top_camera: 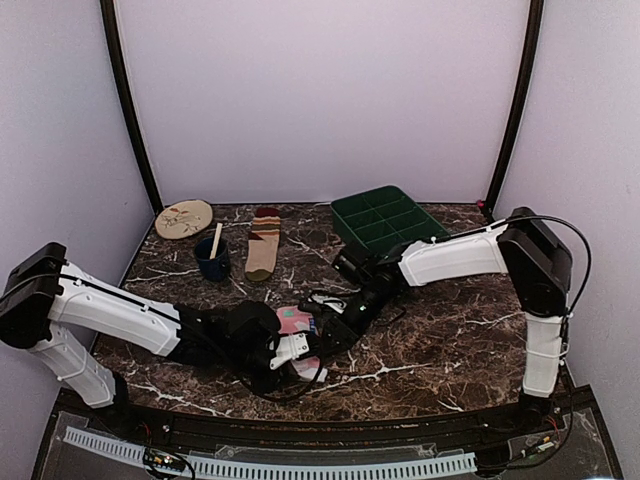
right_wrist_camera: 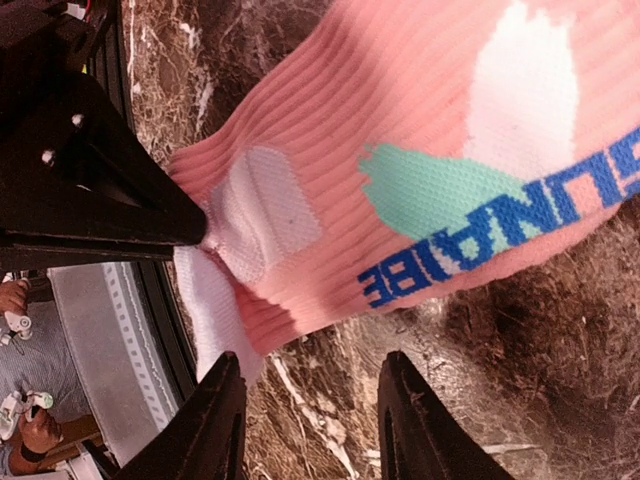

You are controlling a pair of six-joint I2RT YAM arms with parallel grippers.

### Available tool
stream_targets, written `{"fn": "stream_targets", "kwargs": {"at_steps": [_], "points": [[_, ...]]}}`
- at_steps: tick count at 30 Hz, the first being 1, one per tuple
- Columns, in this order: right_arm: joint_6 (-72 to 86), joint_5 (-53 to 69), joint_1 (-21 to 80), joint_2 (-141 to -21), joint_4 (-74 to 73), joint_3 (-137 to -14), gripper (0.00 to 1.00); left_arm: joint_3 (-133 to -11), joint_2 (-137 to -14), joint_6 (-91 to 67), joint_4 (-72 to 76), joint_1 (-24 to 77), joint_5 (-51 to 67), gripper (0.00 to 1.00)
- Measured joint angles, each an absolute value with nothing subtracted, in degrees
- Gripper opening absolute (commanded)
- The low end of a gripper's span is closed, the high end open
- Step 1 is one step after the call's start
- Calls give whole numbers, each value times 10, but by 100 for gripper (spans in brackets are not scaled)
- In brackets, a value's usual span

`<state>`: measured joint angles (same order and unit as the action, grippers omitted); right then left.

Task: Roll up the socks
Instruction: Roll the sock at the center of the board.

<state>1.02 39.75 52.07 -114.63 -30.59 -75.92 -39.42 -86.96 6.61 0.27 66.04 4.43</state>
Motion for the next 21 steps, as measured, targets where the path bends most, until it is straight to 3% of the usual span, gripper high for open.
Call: {"fn": "stream_targets", "kwargs": {"at_steps": [21], "points": [[48,238,519,-1001,-109,-567,42,-480,-951,-37,-102,564,226,0]]}}
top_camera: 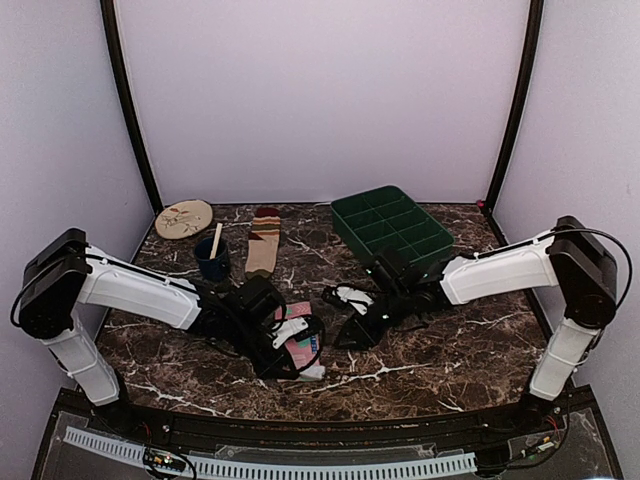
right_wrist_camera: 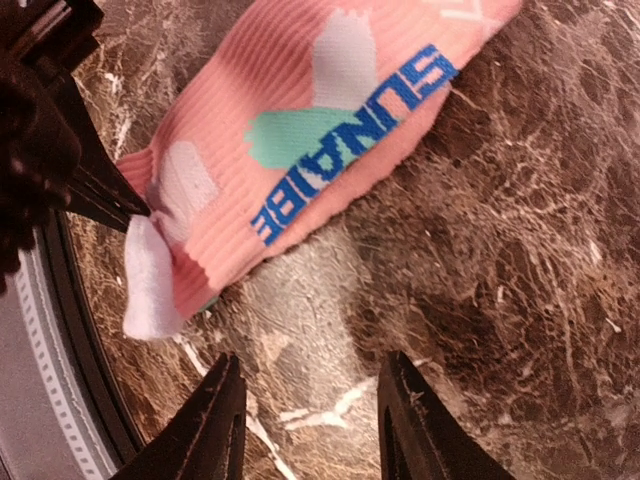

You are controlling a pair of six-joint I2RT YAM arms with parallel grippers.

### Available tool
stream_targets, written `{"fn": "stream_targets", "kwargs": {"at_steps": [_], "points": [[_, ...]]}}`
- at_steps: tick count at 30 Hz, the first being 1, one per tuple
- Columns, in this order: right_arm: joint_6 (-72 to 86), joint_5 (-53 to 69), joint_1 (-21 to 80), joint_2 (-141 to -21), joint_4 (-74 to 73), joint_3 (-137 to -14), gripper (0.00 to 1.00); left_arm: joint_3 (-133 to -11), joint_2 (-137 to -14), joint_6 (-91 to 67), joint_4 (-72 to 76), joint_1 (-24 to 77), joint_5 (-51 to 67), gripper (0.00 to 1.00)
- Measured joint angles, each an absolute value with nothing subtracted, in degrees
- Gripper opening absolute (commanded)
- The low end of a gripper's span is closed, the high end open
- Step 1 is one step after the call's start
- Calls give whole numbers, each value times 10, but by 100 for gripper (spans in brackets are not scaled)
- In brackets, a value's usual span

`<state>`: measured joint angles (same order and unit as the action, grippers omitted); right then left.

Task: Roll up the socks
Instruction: Roll the sock at the center of the board.

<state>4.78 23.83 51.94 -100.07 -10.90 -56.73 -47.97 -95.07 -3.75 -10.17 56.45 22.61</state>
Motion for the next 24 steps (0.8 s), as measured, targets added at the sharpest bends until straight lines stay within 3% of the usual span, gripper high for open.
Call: {"fn": "stream_targets", "kwargs": {"at_steps": [24], "points": [[-32,26,684,-931,-15,-492,44,-495,-1011,-107,-118,482,407,0]]}}
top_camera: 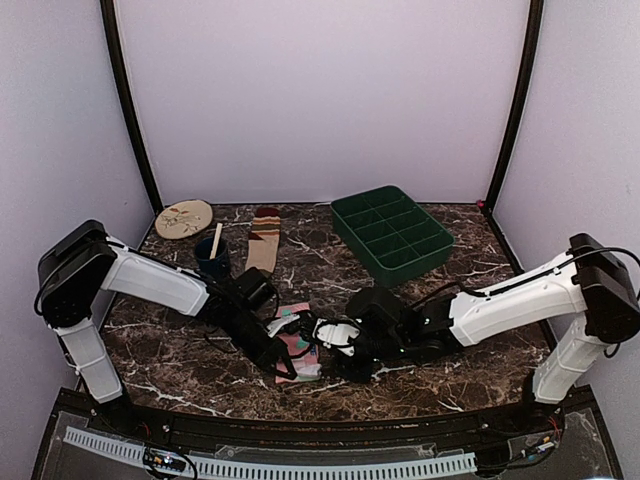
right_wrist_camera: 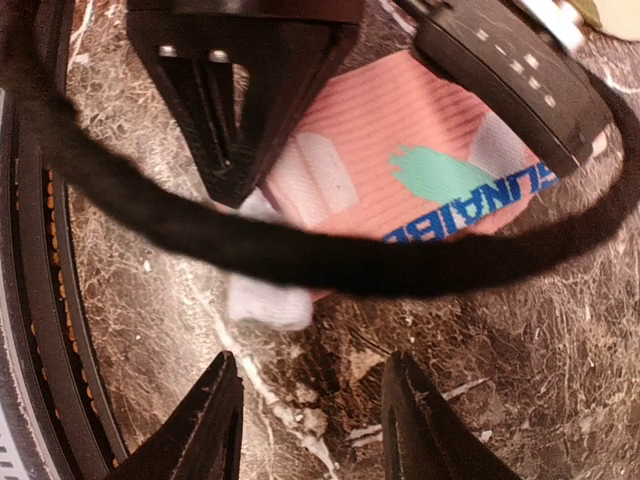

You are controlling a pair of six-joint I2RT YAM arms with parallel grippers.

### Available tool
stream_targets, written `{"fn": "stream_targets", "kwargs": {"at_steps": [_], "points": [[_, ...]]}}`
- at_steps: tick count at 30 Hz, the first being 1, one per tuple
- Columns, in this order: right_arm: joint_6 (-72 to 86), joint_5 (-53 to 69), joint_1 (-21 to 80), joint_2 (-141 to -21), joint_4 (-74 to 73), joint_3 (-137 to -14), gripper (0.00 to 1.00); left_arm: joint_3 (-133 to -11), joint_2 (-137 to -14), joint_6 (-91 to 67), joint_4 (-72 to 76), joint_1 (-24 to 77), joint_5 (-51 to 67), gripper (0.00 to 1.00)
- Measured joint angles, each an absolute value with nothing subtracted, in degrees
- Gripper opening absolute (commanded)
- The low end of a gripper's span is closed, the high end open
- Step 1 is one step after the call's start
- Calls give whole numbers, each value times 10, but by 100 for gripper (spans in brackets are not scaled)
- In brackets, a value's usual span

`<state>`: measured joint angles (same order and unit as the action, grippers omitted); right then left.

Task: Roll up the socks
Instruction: Roll the sock at the center of the board.

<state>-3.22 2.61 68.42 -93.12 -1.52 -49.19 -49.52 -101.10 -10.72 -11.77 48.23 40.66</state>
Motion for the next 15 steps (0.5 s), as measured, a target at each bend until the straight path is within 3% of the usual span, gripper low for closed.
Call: {"fn": "stream_targets", "kwargs": {"at_steps": [15], "points": [[-109,-46,762,-989,-32,-571,45,-498,-1030,-98,-147,453,467,0]]}}
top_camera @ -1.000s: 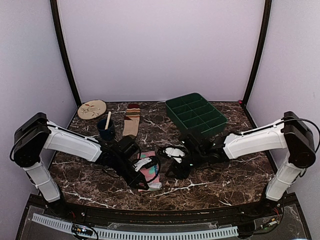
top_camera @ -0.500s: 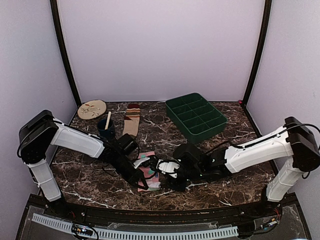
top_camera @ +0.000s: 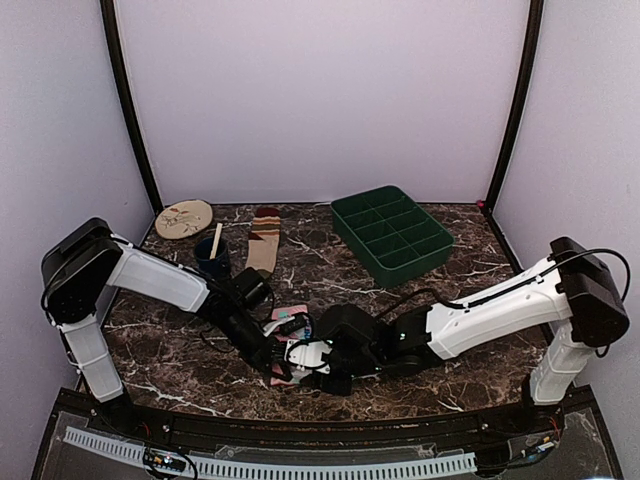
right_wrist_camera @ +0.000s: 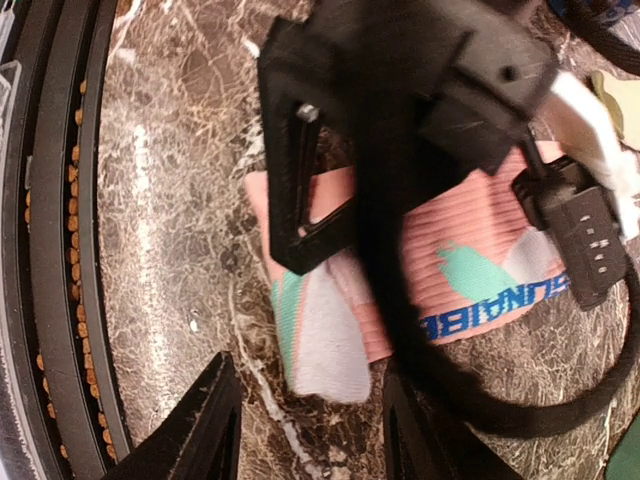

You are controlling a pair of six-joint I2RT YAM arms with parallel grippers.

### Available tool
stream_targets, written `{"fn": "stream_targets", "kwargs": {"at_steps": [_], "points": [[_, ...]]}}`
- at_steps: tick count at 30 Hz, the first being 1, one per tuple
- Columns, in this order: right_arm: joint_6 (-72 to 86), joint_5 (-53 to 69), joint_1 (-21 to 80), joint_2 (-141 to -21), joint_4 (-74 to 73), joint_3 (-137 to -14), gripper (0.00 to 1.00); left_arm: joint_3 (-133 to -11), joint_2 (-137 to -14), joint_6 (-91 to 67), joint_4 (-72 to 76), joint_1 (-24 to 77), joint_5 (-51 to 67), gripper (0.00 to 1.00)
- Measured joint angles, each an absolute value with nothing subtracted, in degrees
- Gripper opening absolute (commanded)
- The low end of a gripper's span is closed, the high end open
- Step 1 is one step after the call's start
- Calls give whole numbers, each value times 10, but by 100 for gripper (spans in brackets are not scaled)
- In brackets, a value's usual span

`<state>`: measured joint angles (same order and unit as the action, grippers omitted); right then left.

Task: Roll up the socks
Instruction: Roll the sock at the center of the board.

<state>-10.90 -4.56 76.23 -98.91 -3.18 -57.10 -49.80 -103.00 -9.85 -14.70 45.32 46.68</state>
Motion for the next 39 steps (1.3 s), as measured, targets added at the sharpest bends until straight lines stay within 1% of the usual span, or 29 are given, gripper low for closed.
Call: {"fn": "stream_targets", "kwargs": {"at_steps": [13,22,28,31,39], "points": [[-153,-74,776,-1052,-46,-606,45,-498,-1035,-75,-183,436,495,0],[-181,-76,776,-1073,-48,-614,44,-498,-1037,-66,-197,432,509,0],[-194,-75,776,-1083,-48,-614,42,-503,-1046,-62,-205,429,523,0],[-197,-73,776,-1089,-47,-615,37,-507,-1052,-59,-209,427,528,0],[-205,-64,776,-1104,-49,-631,16,-508,-1061,-51,-216,422,542,0]]}}
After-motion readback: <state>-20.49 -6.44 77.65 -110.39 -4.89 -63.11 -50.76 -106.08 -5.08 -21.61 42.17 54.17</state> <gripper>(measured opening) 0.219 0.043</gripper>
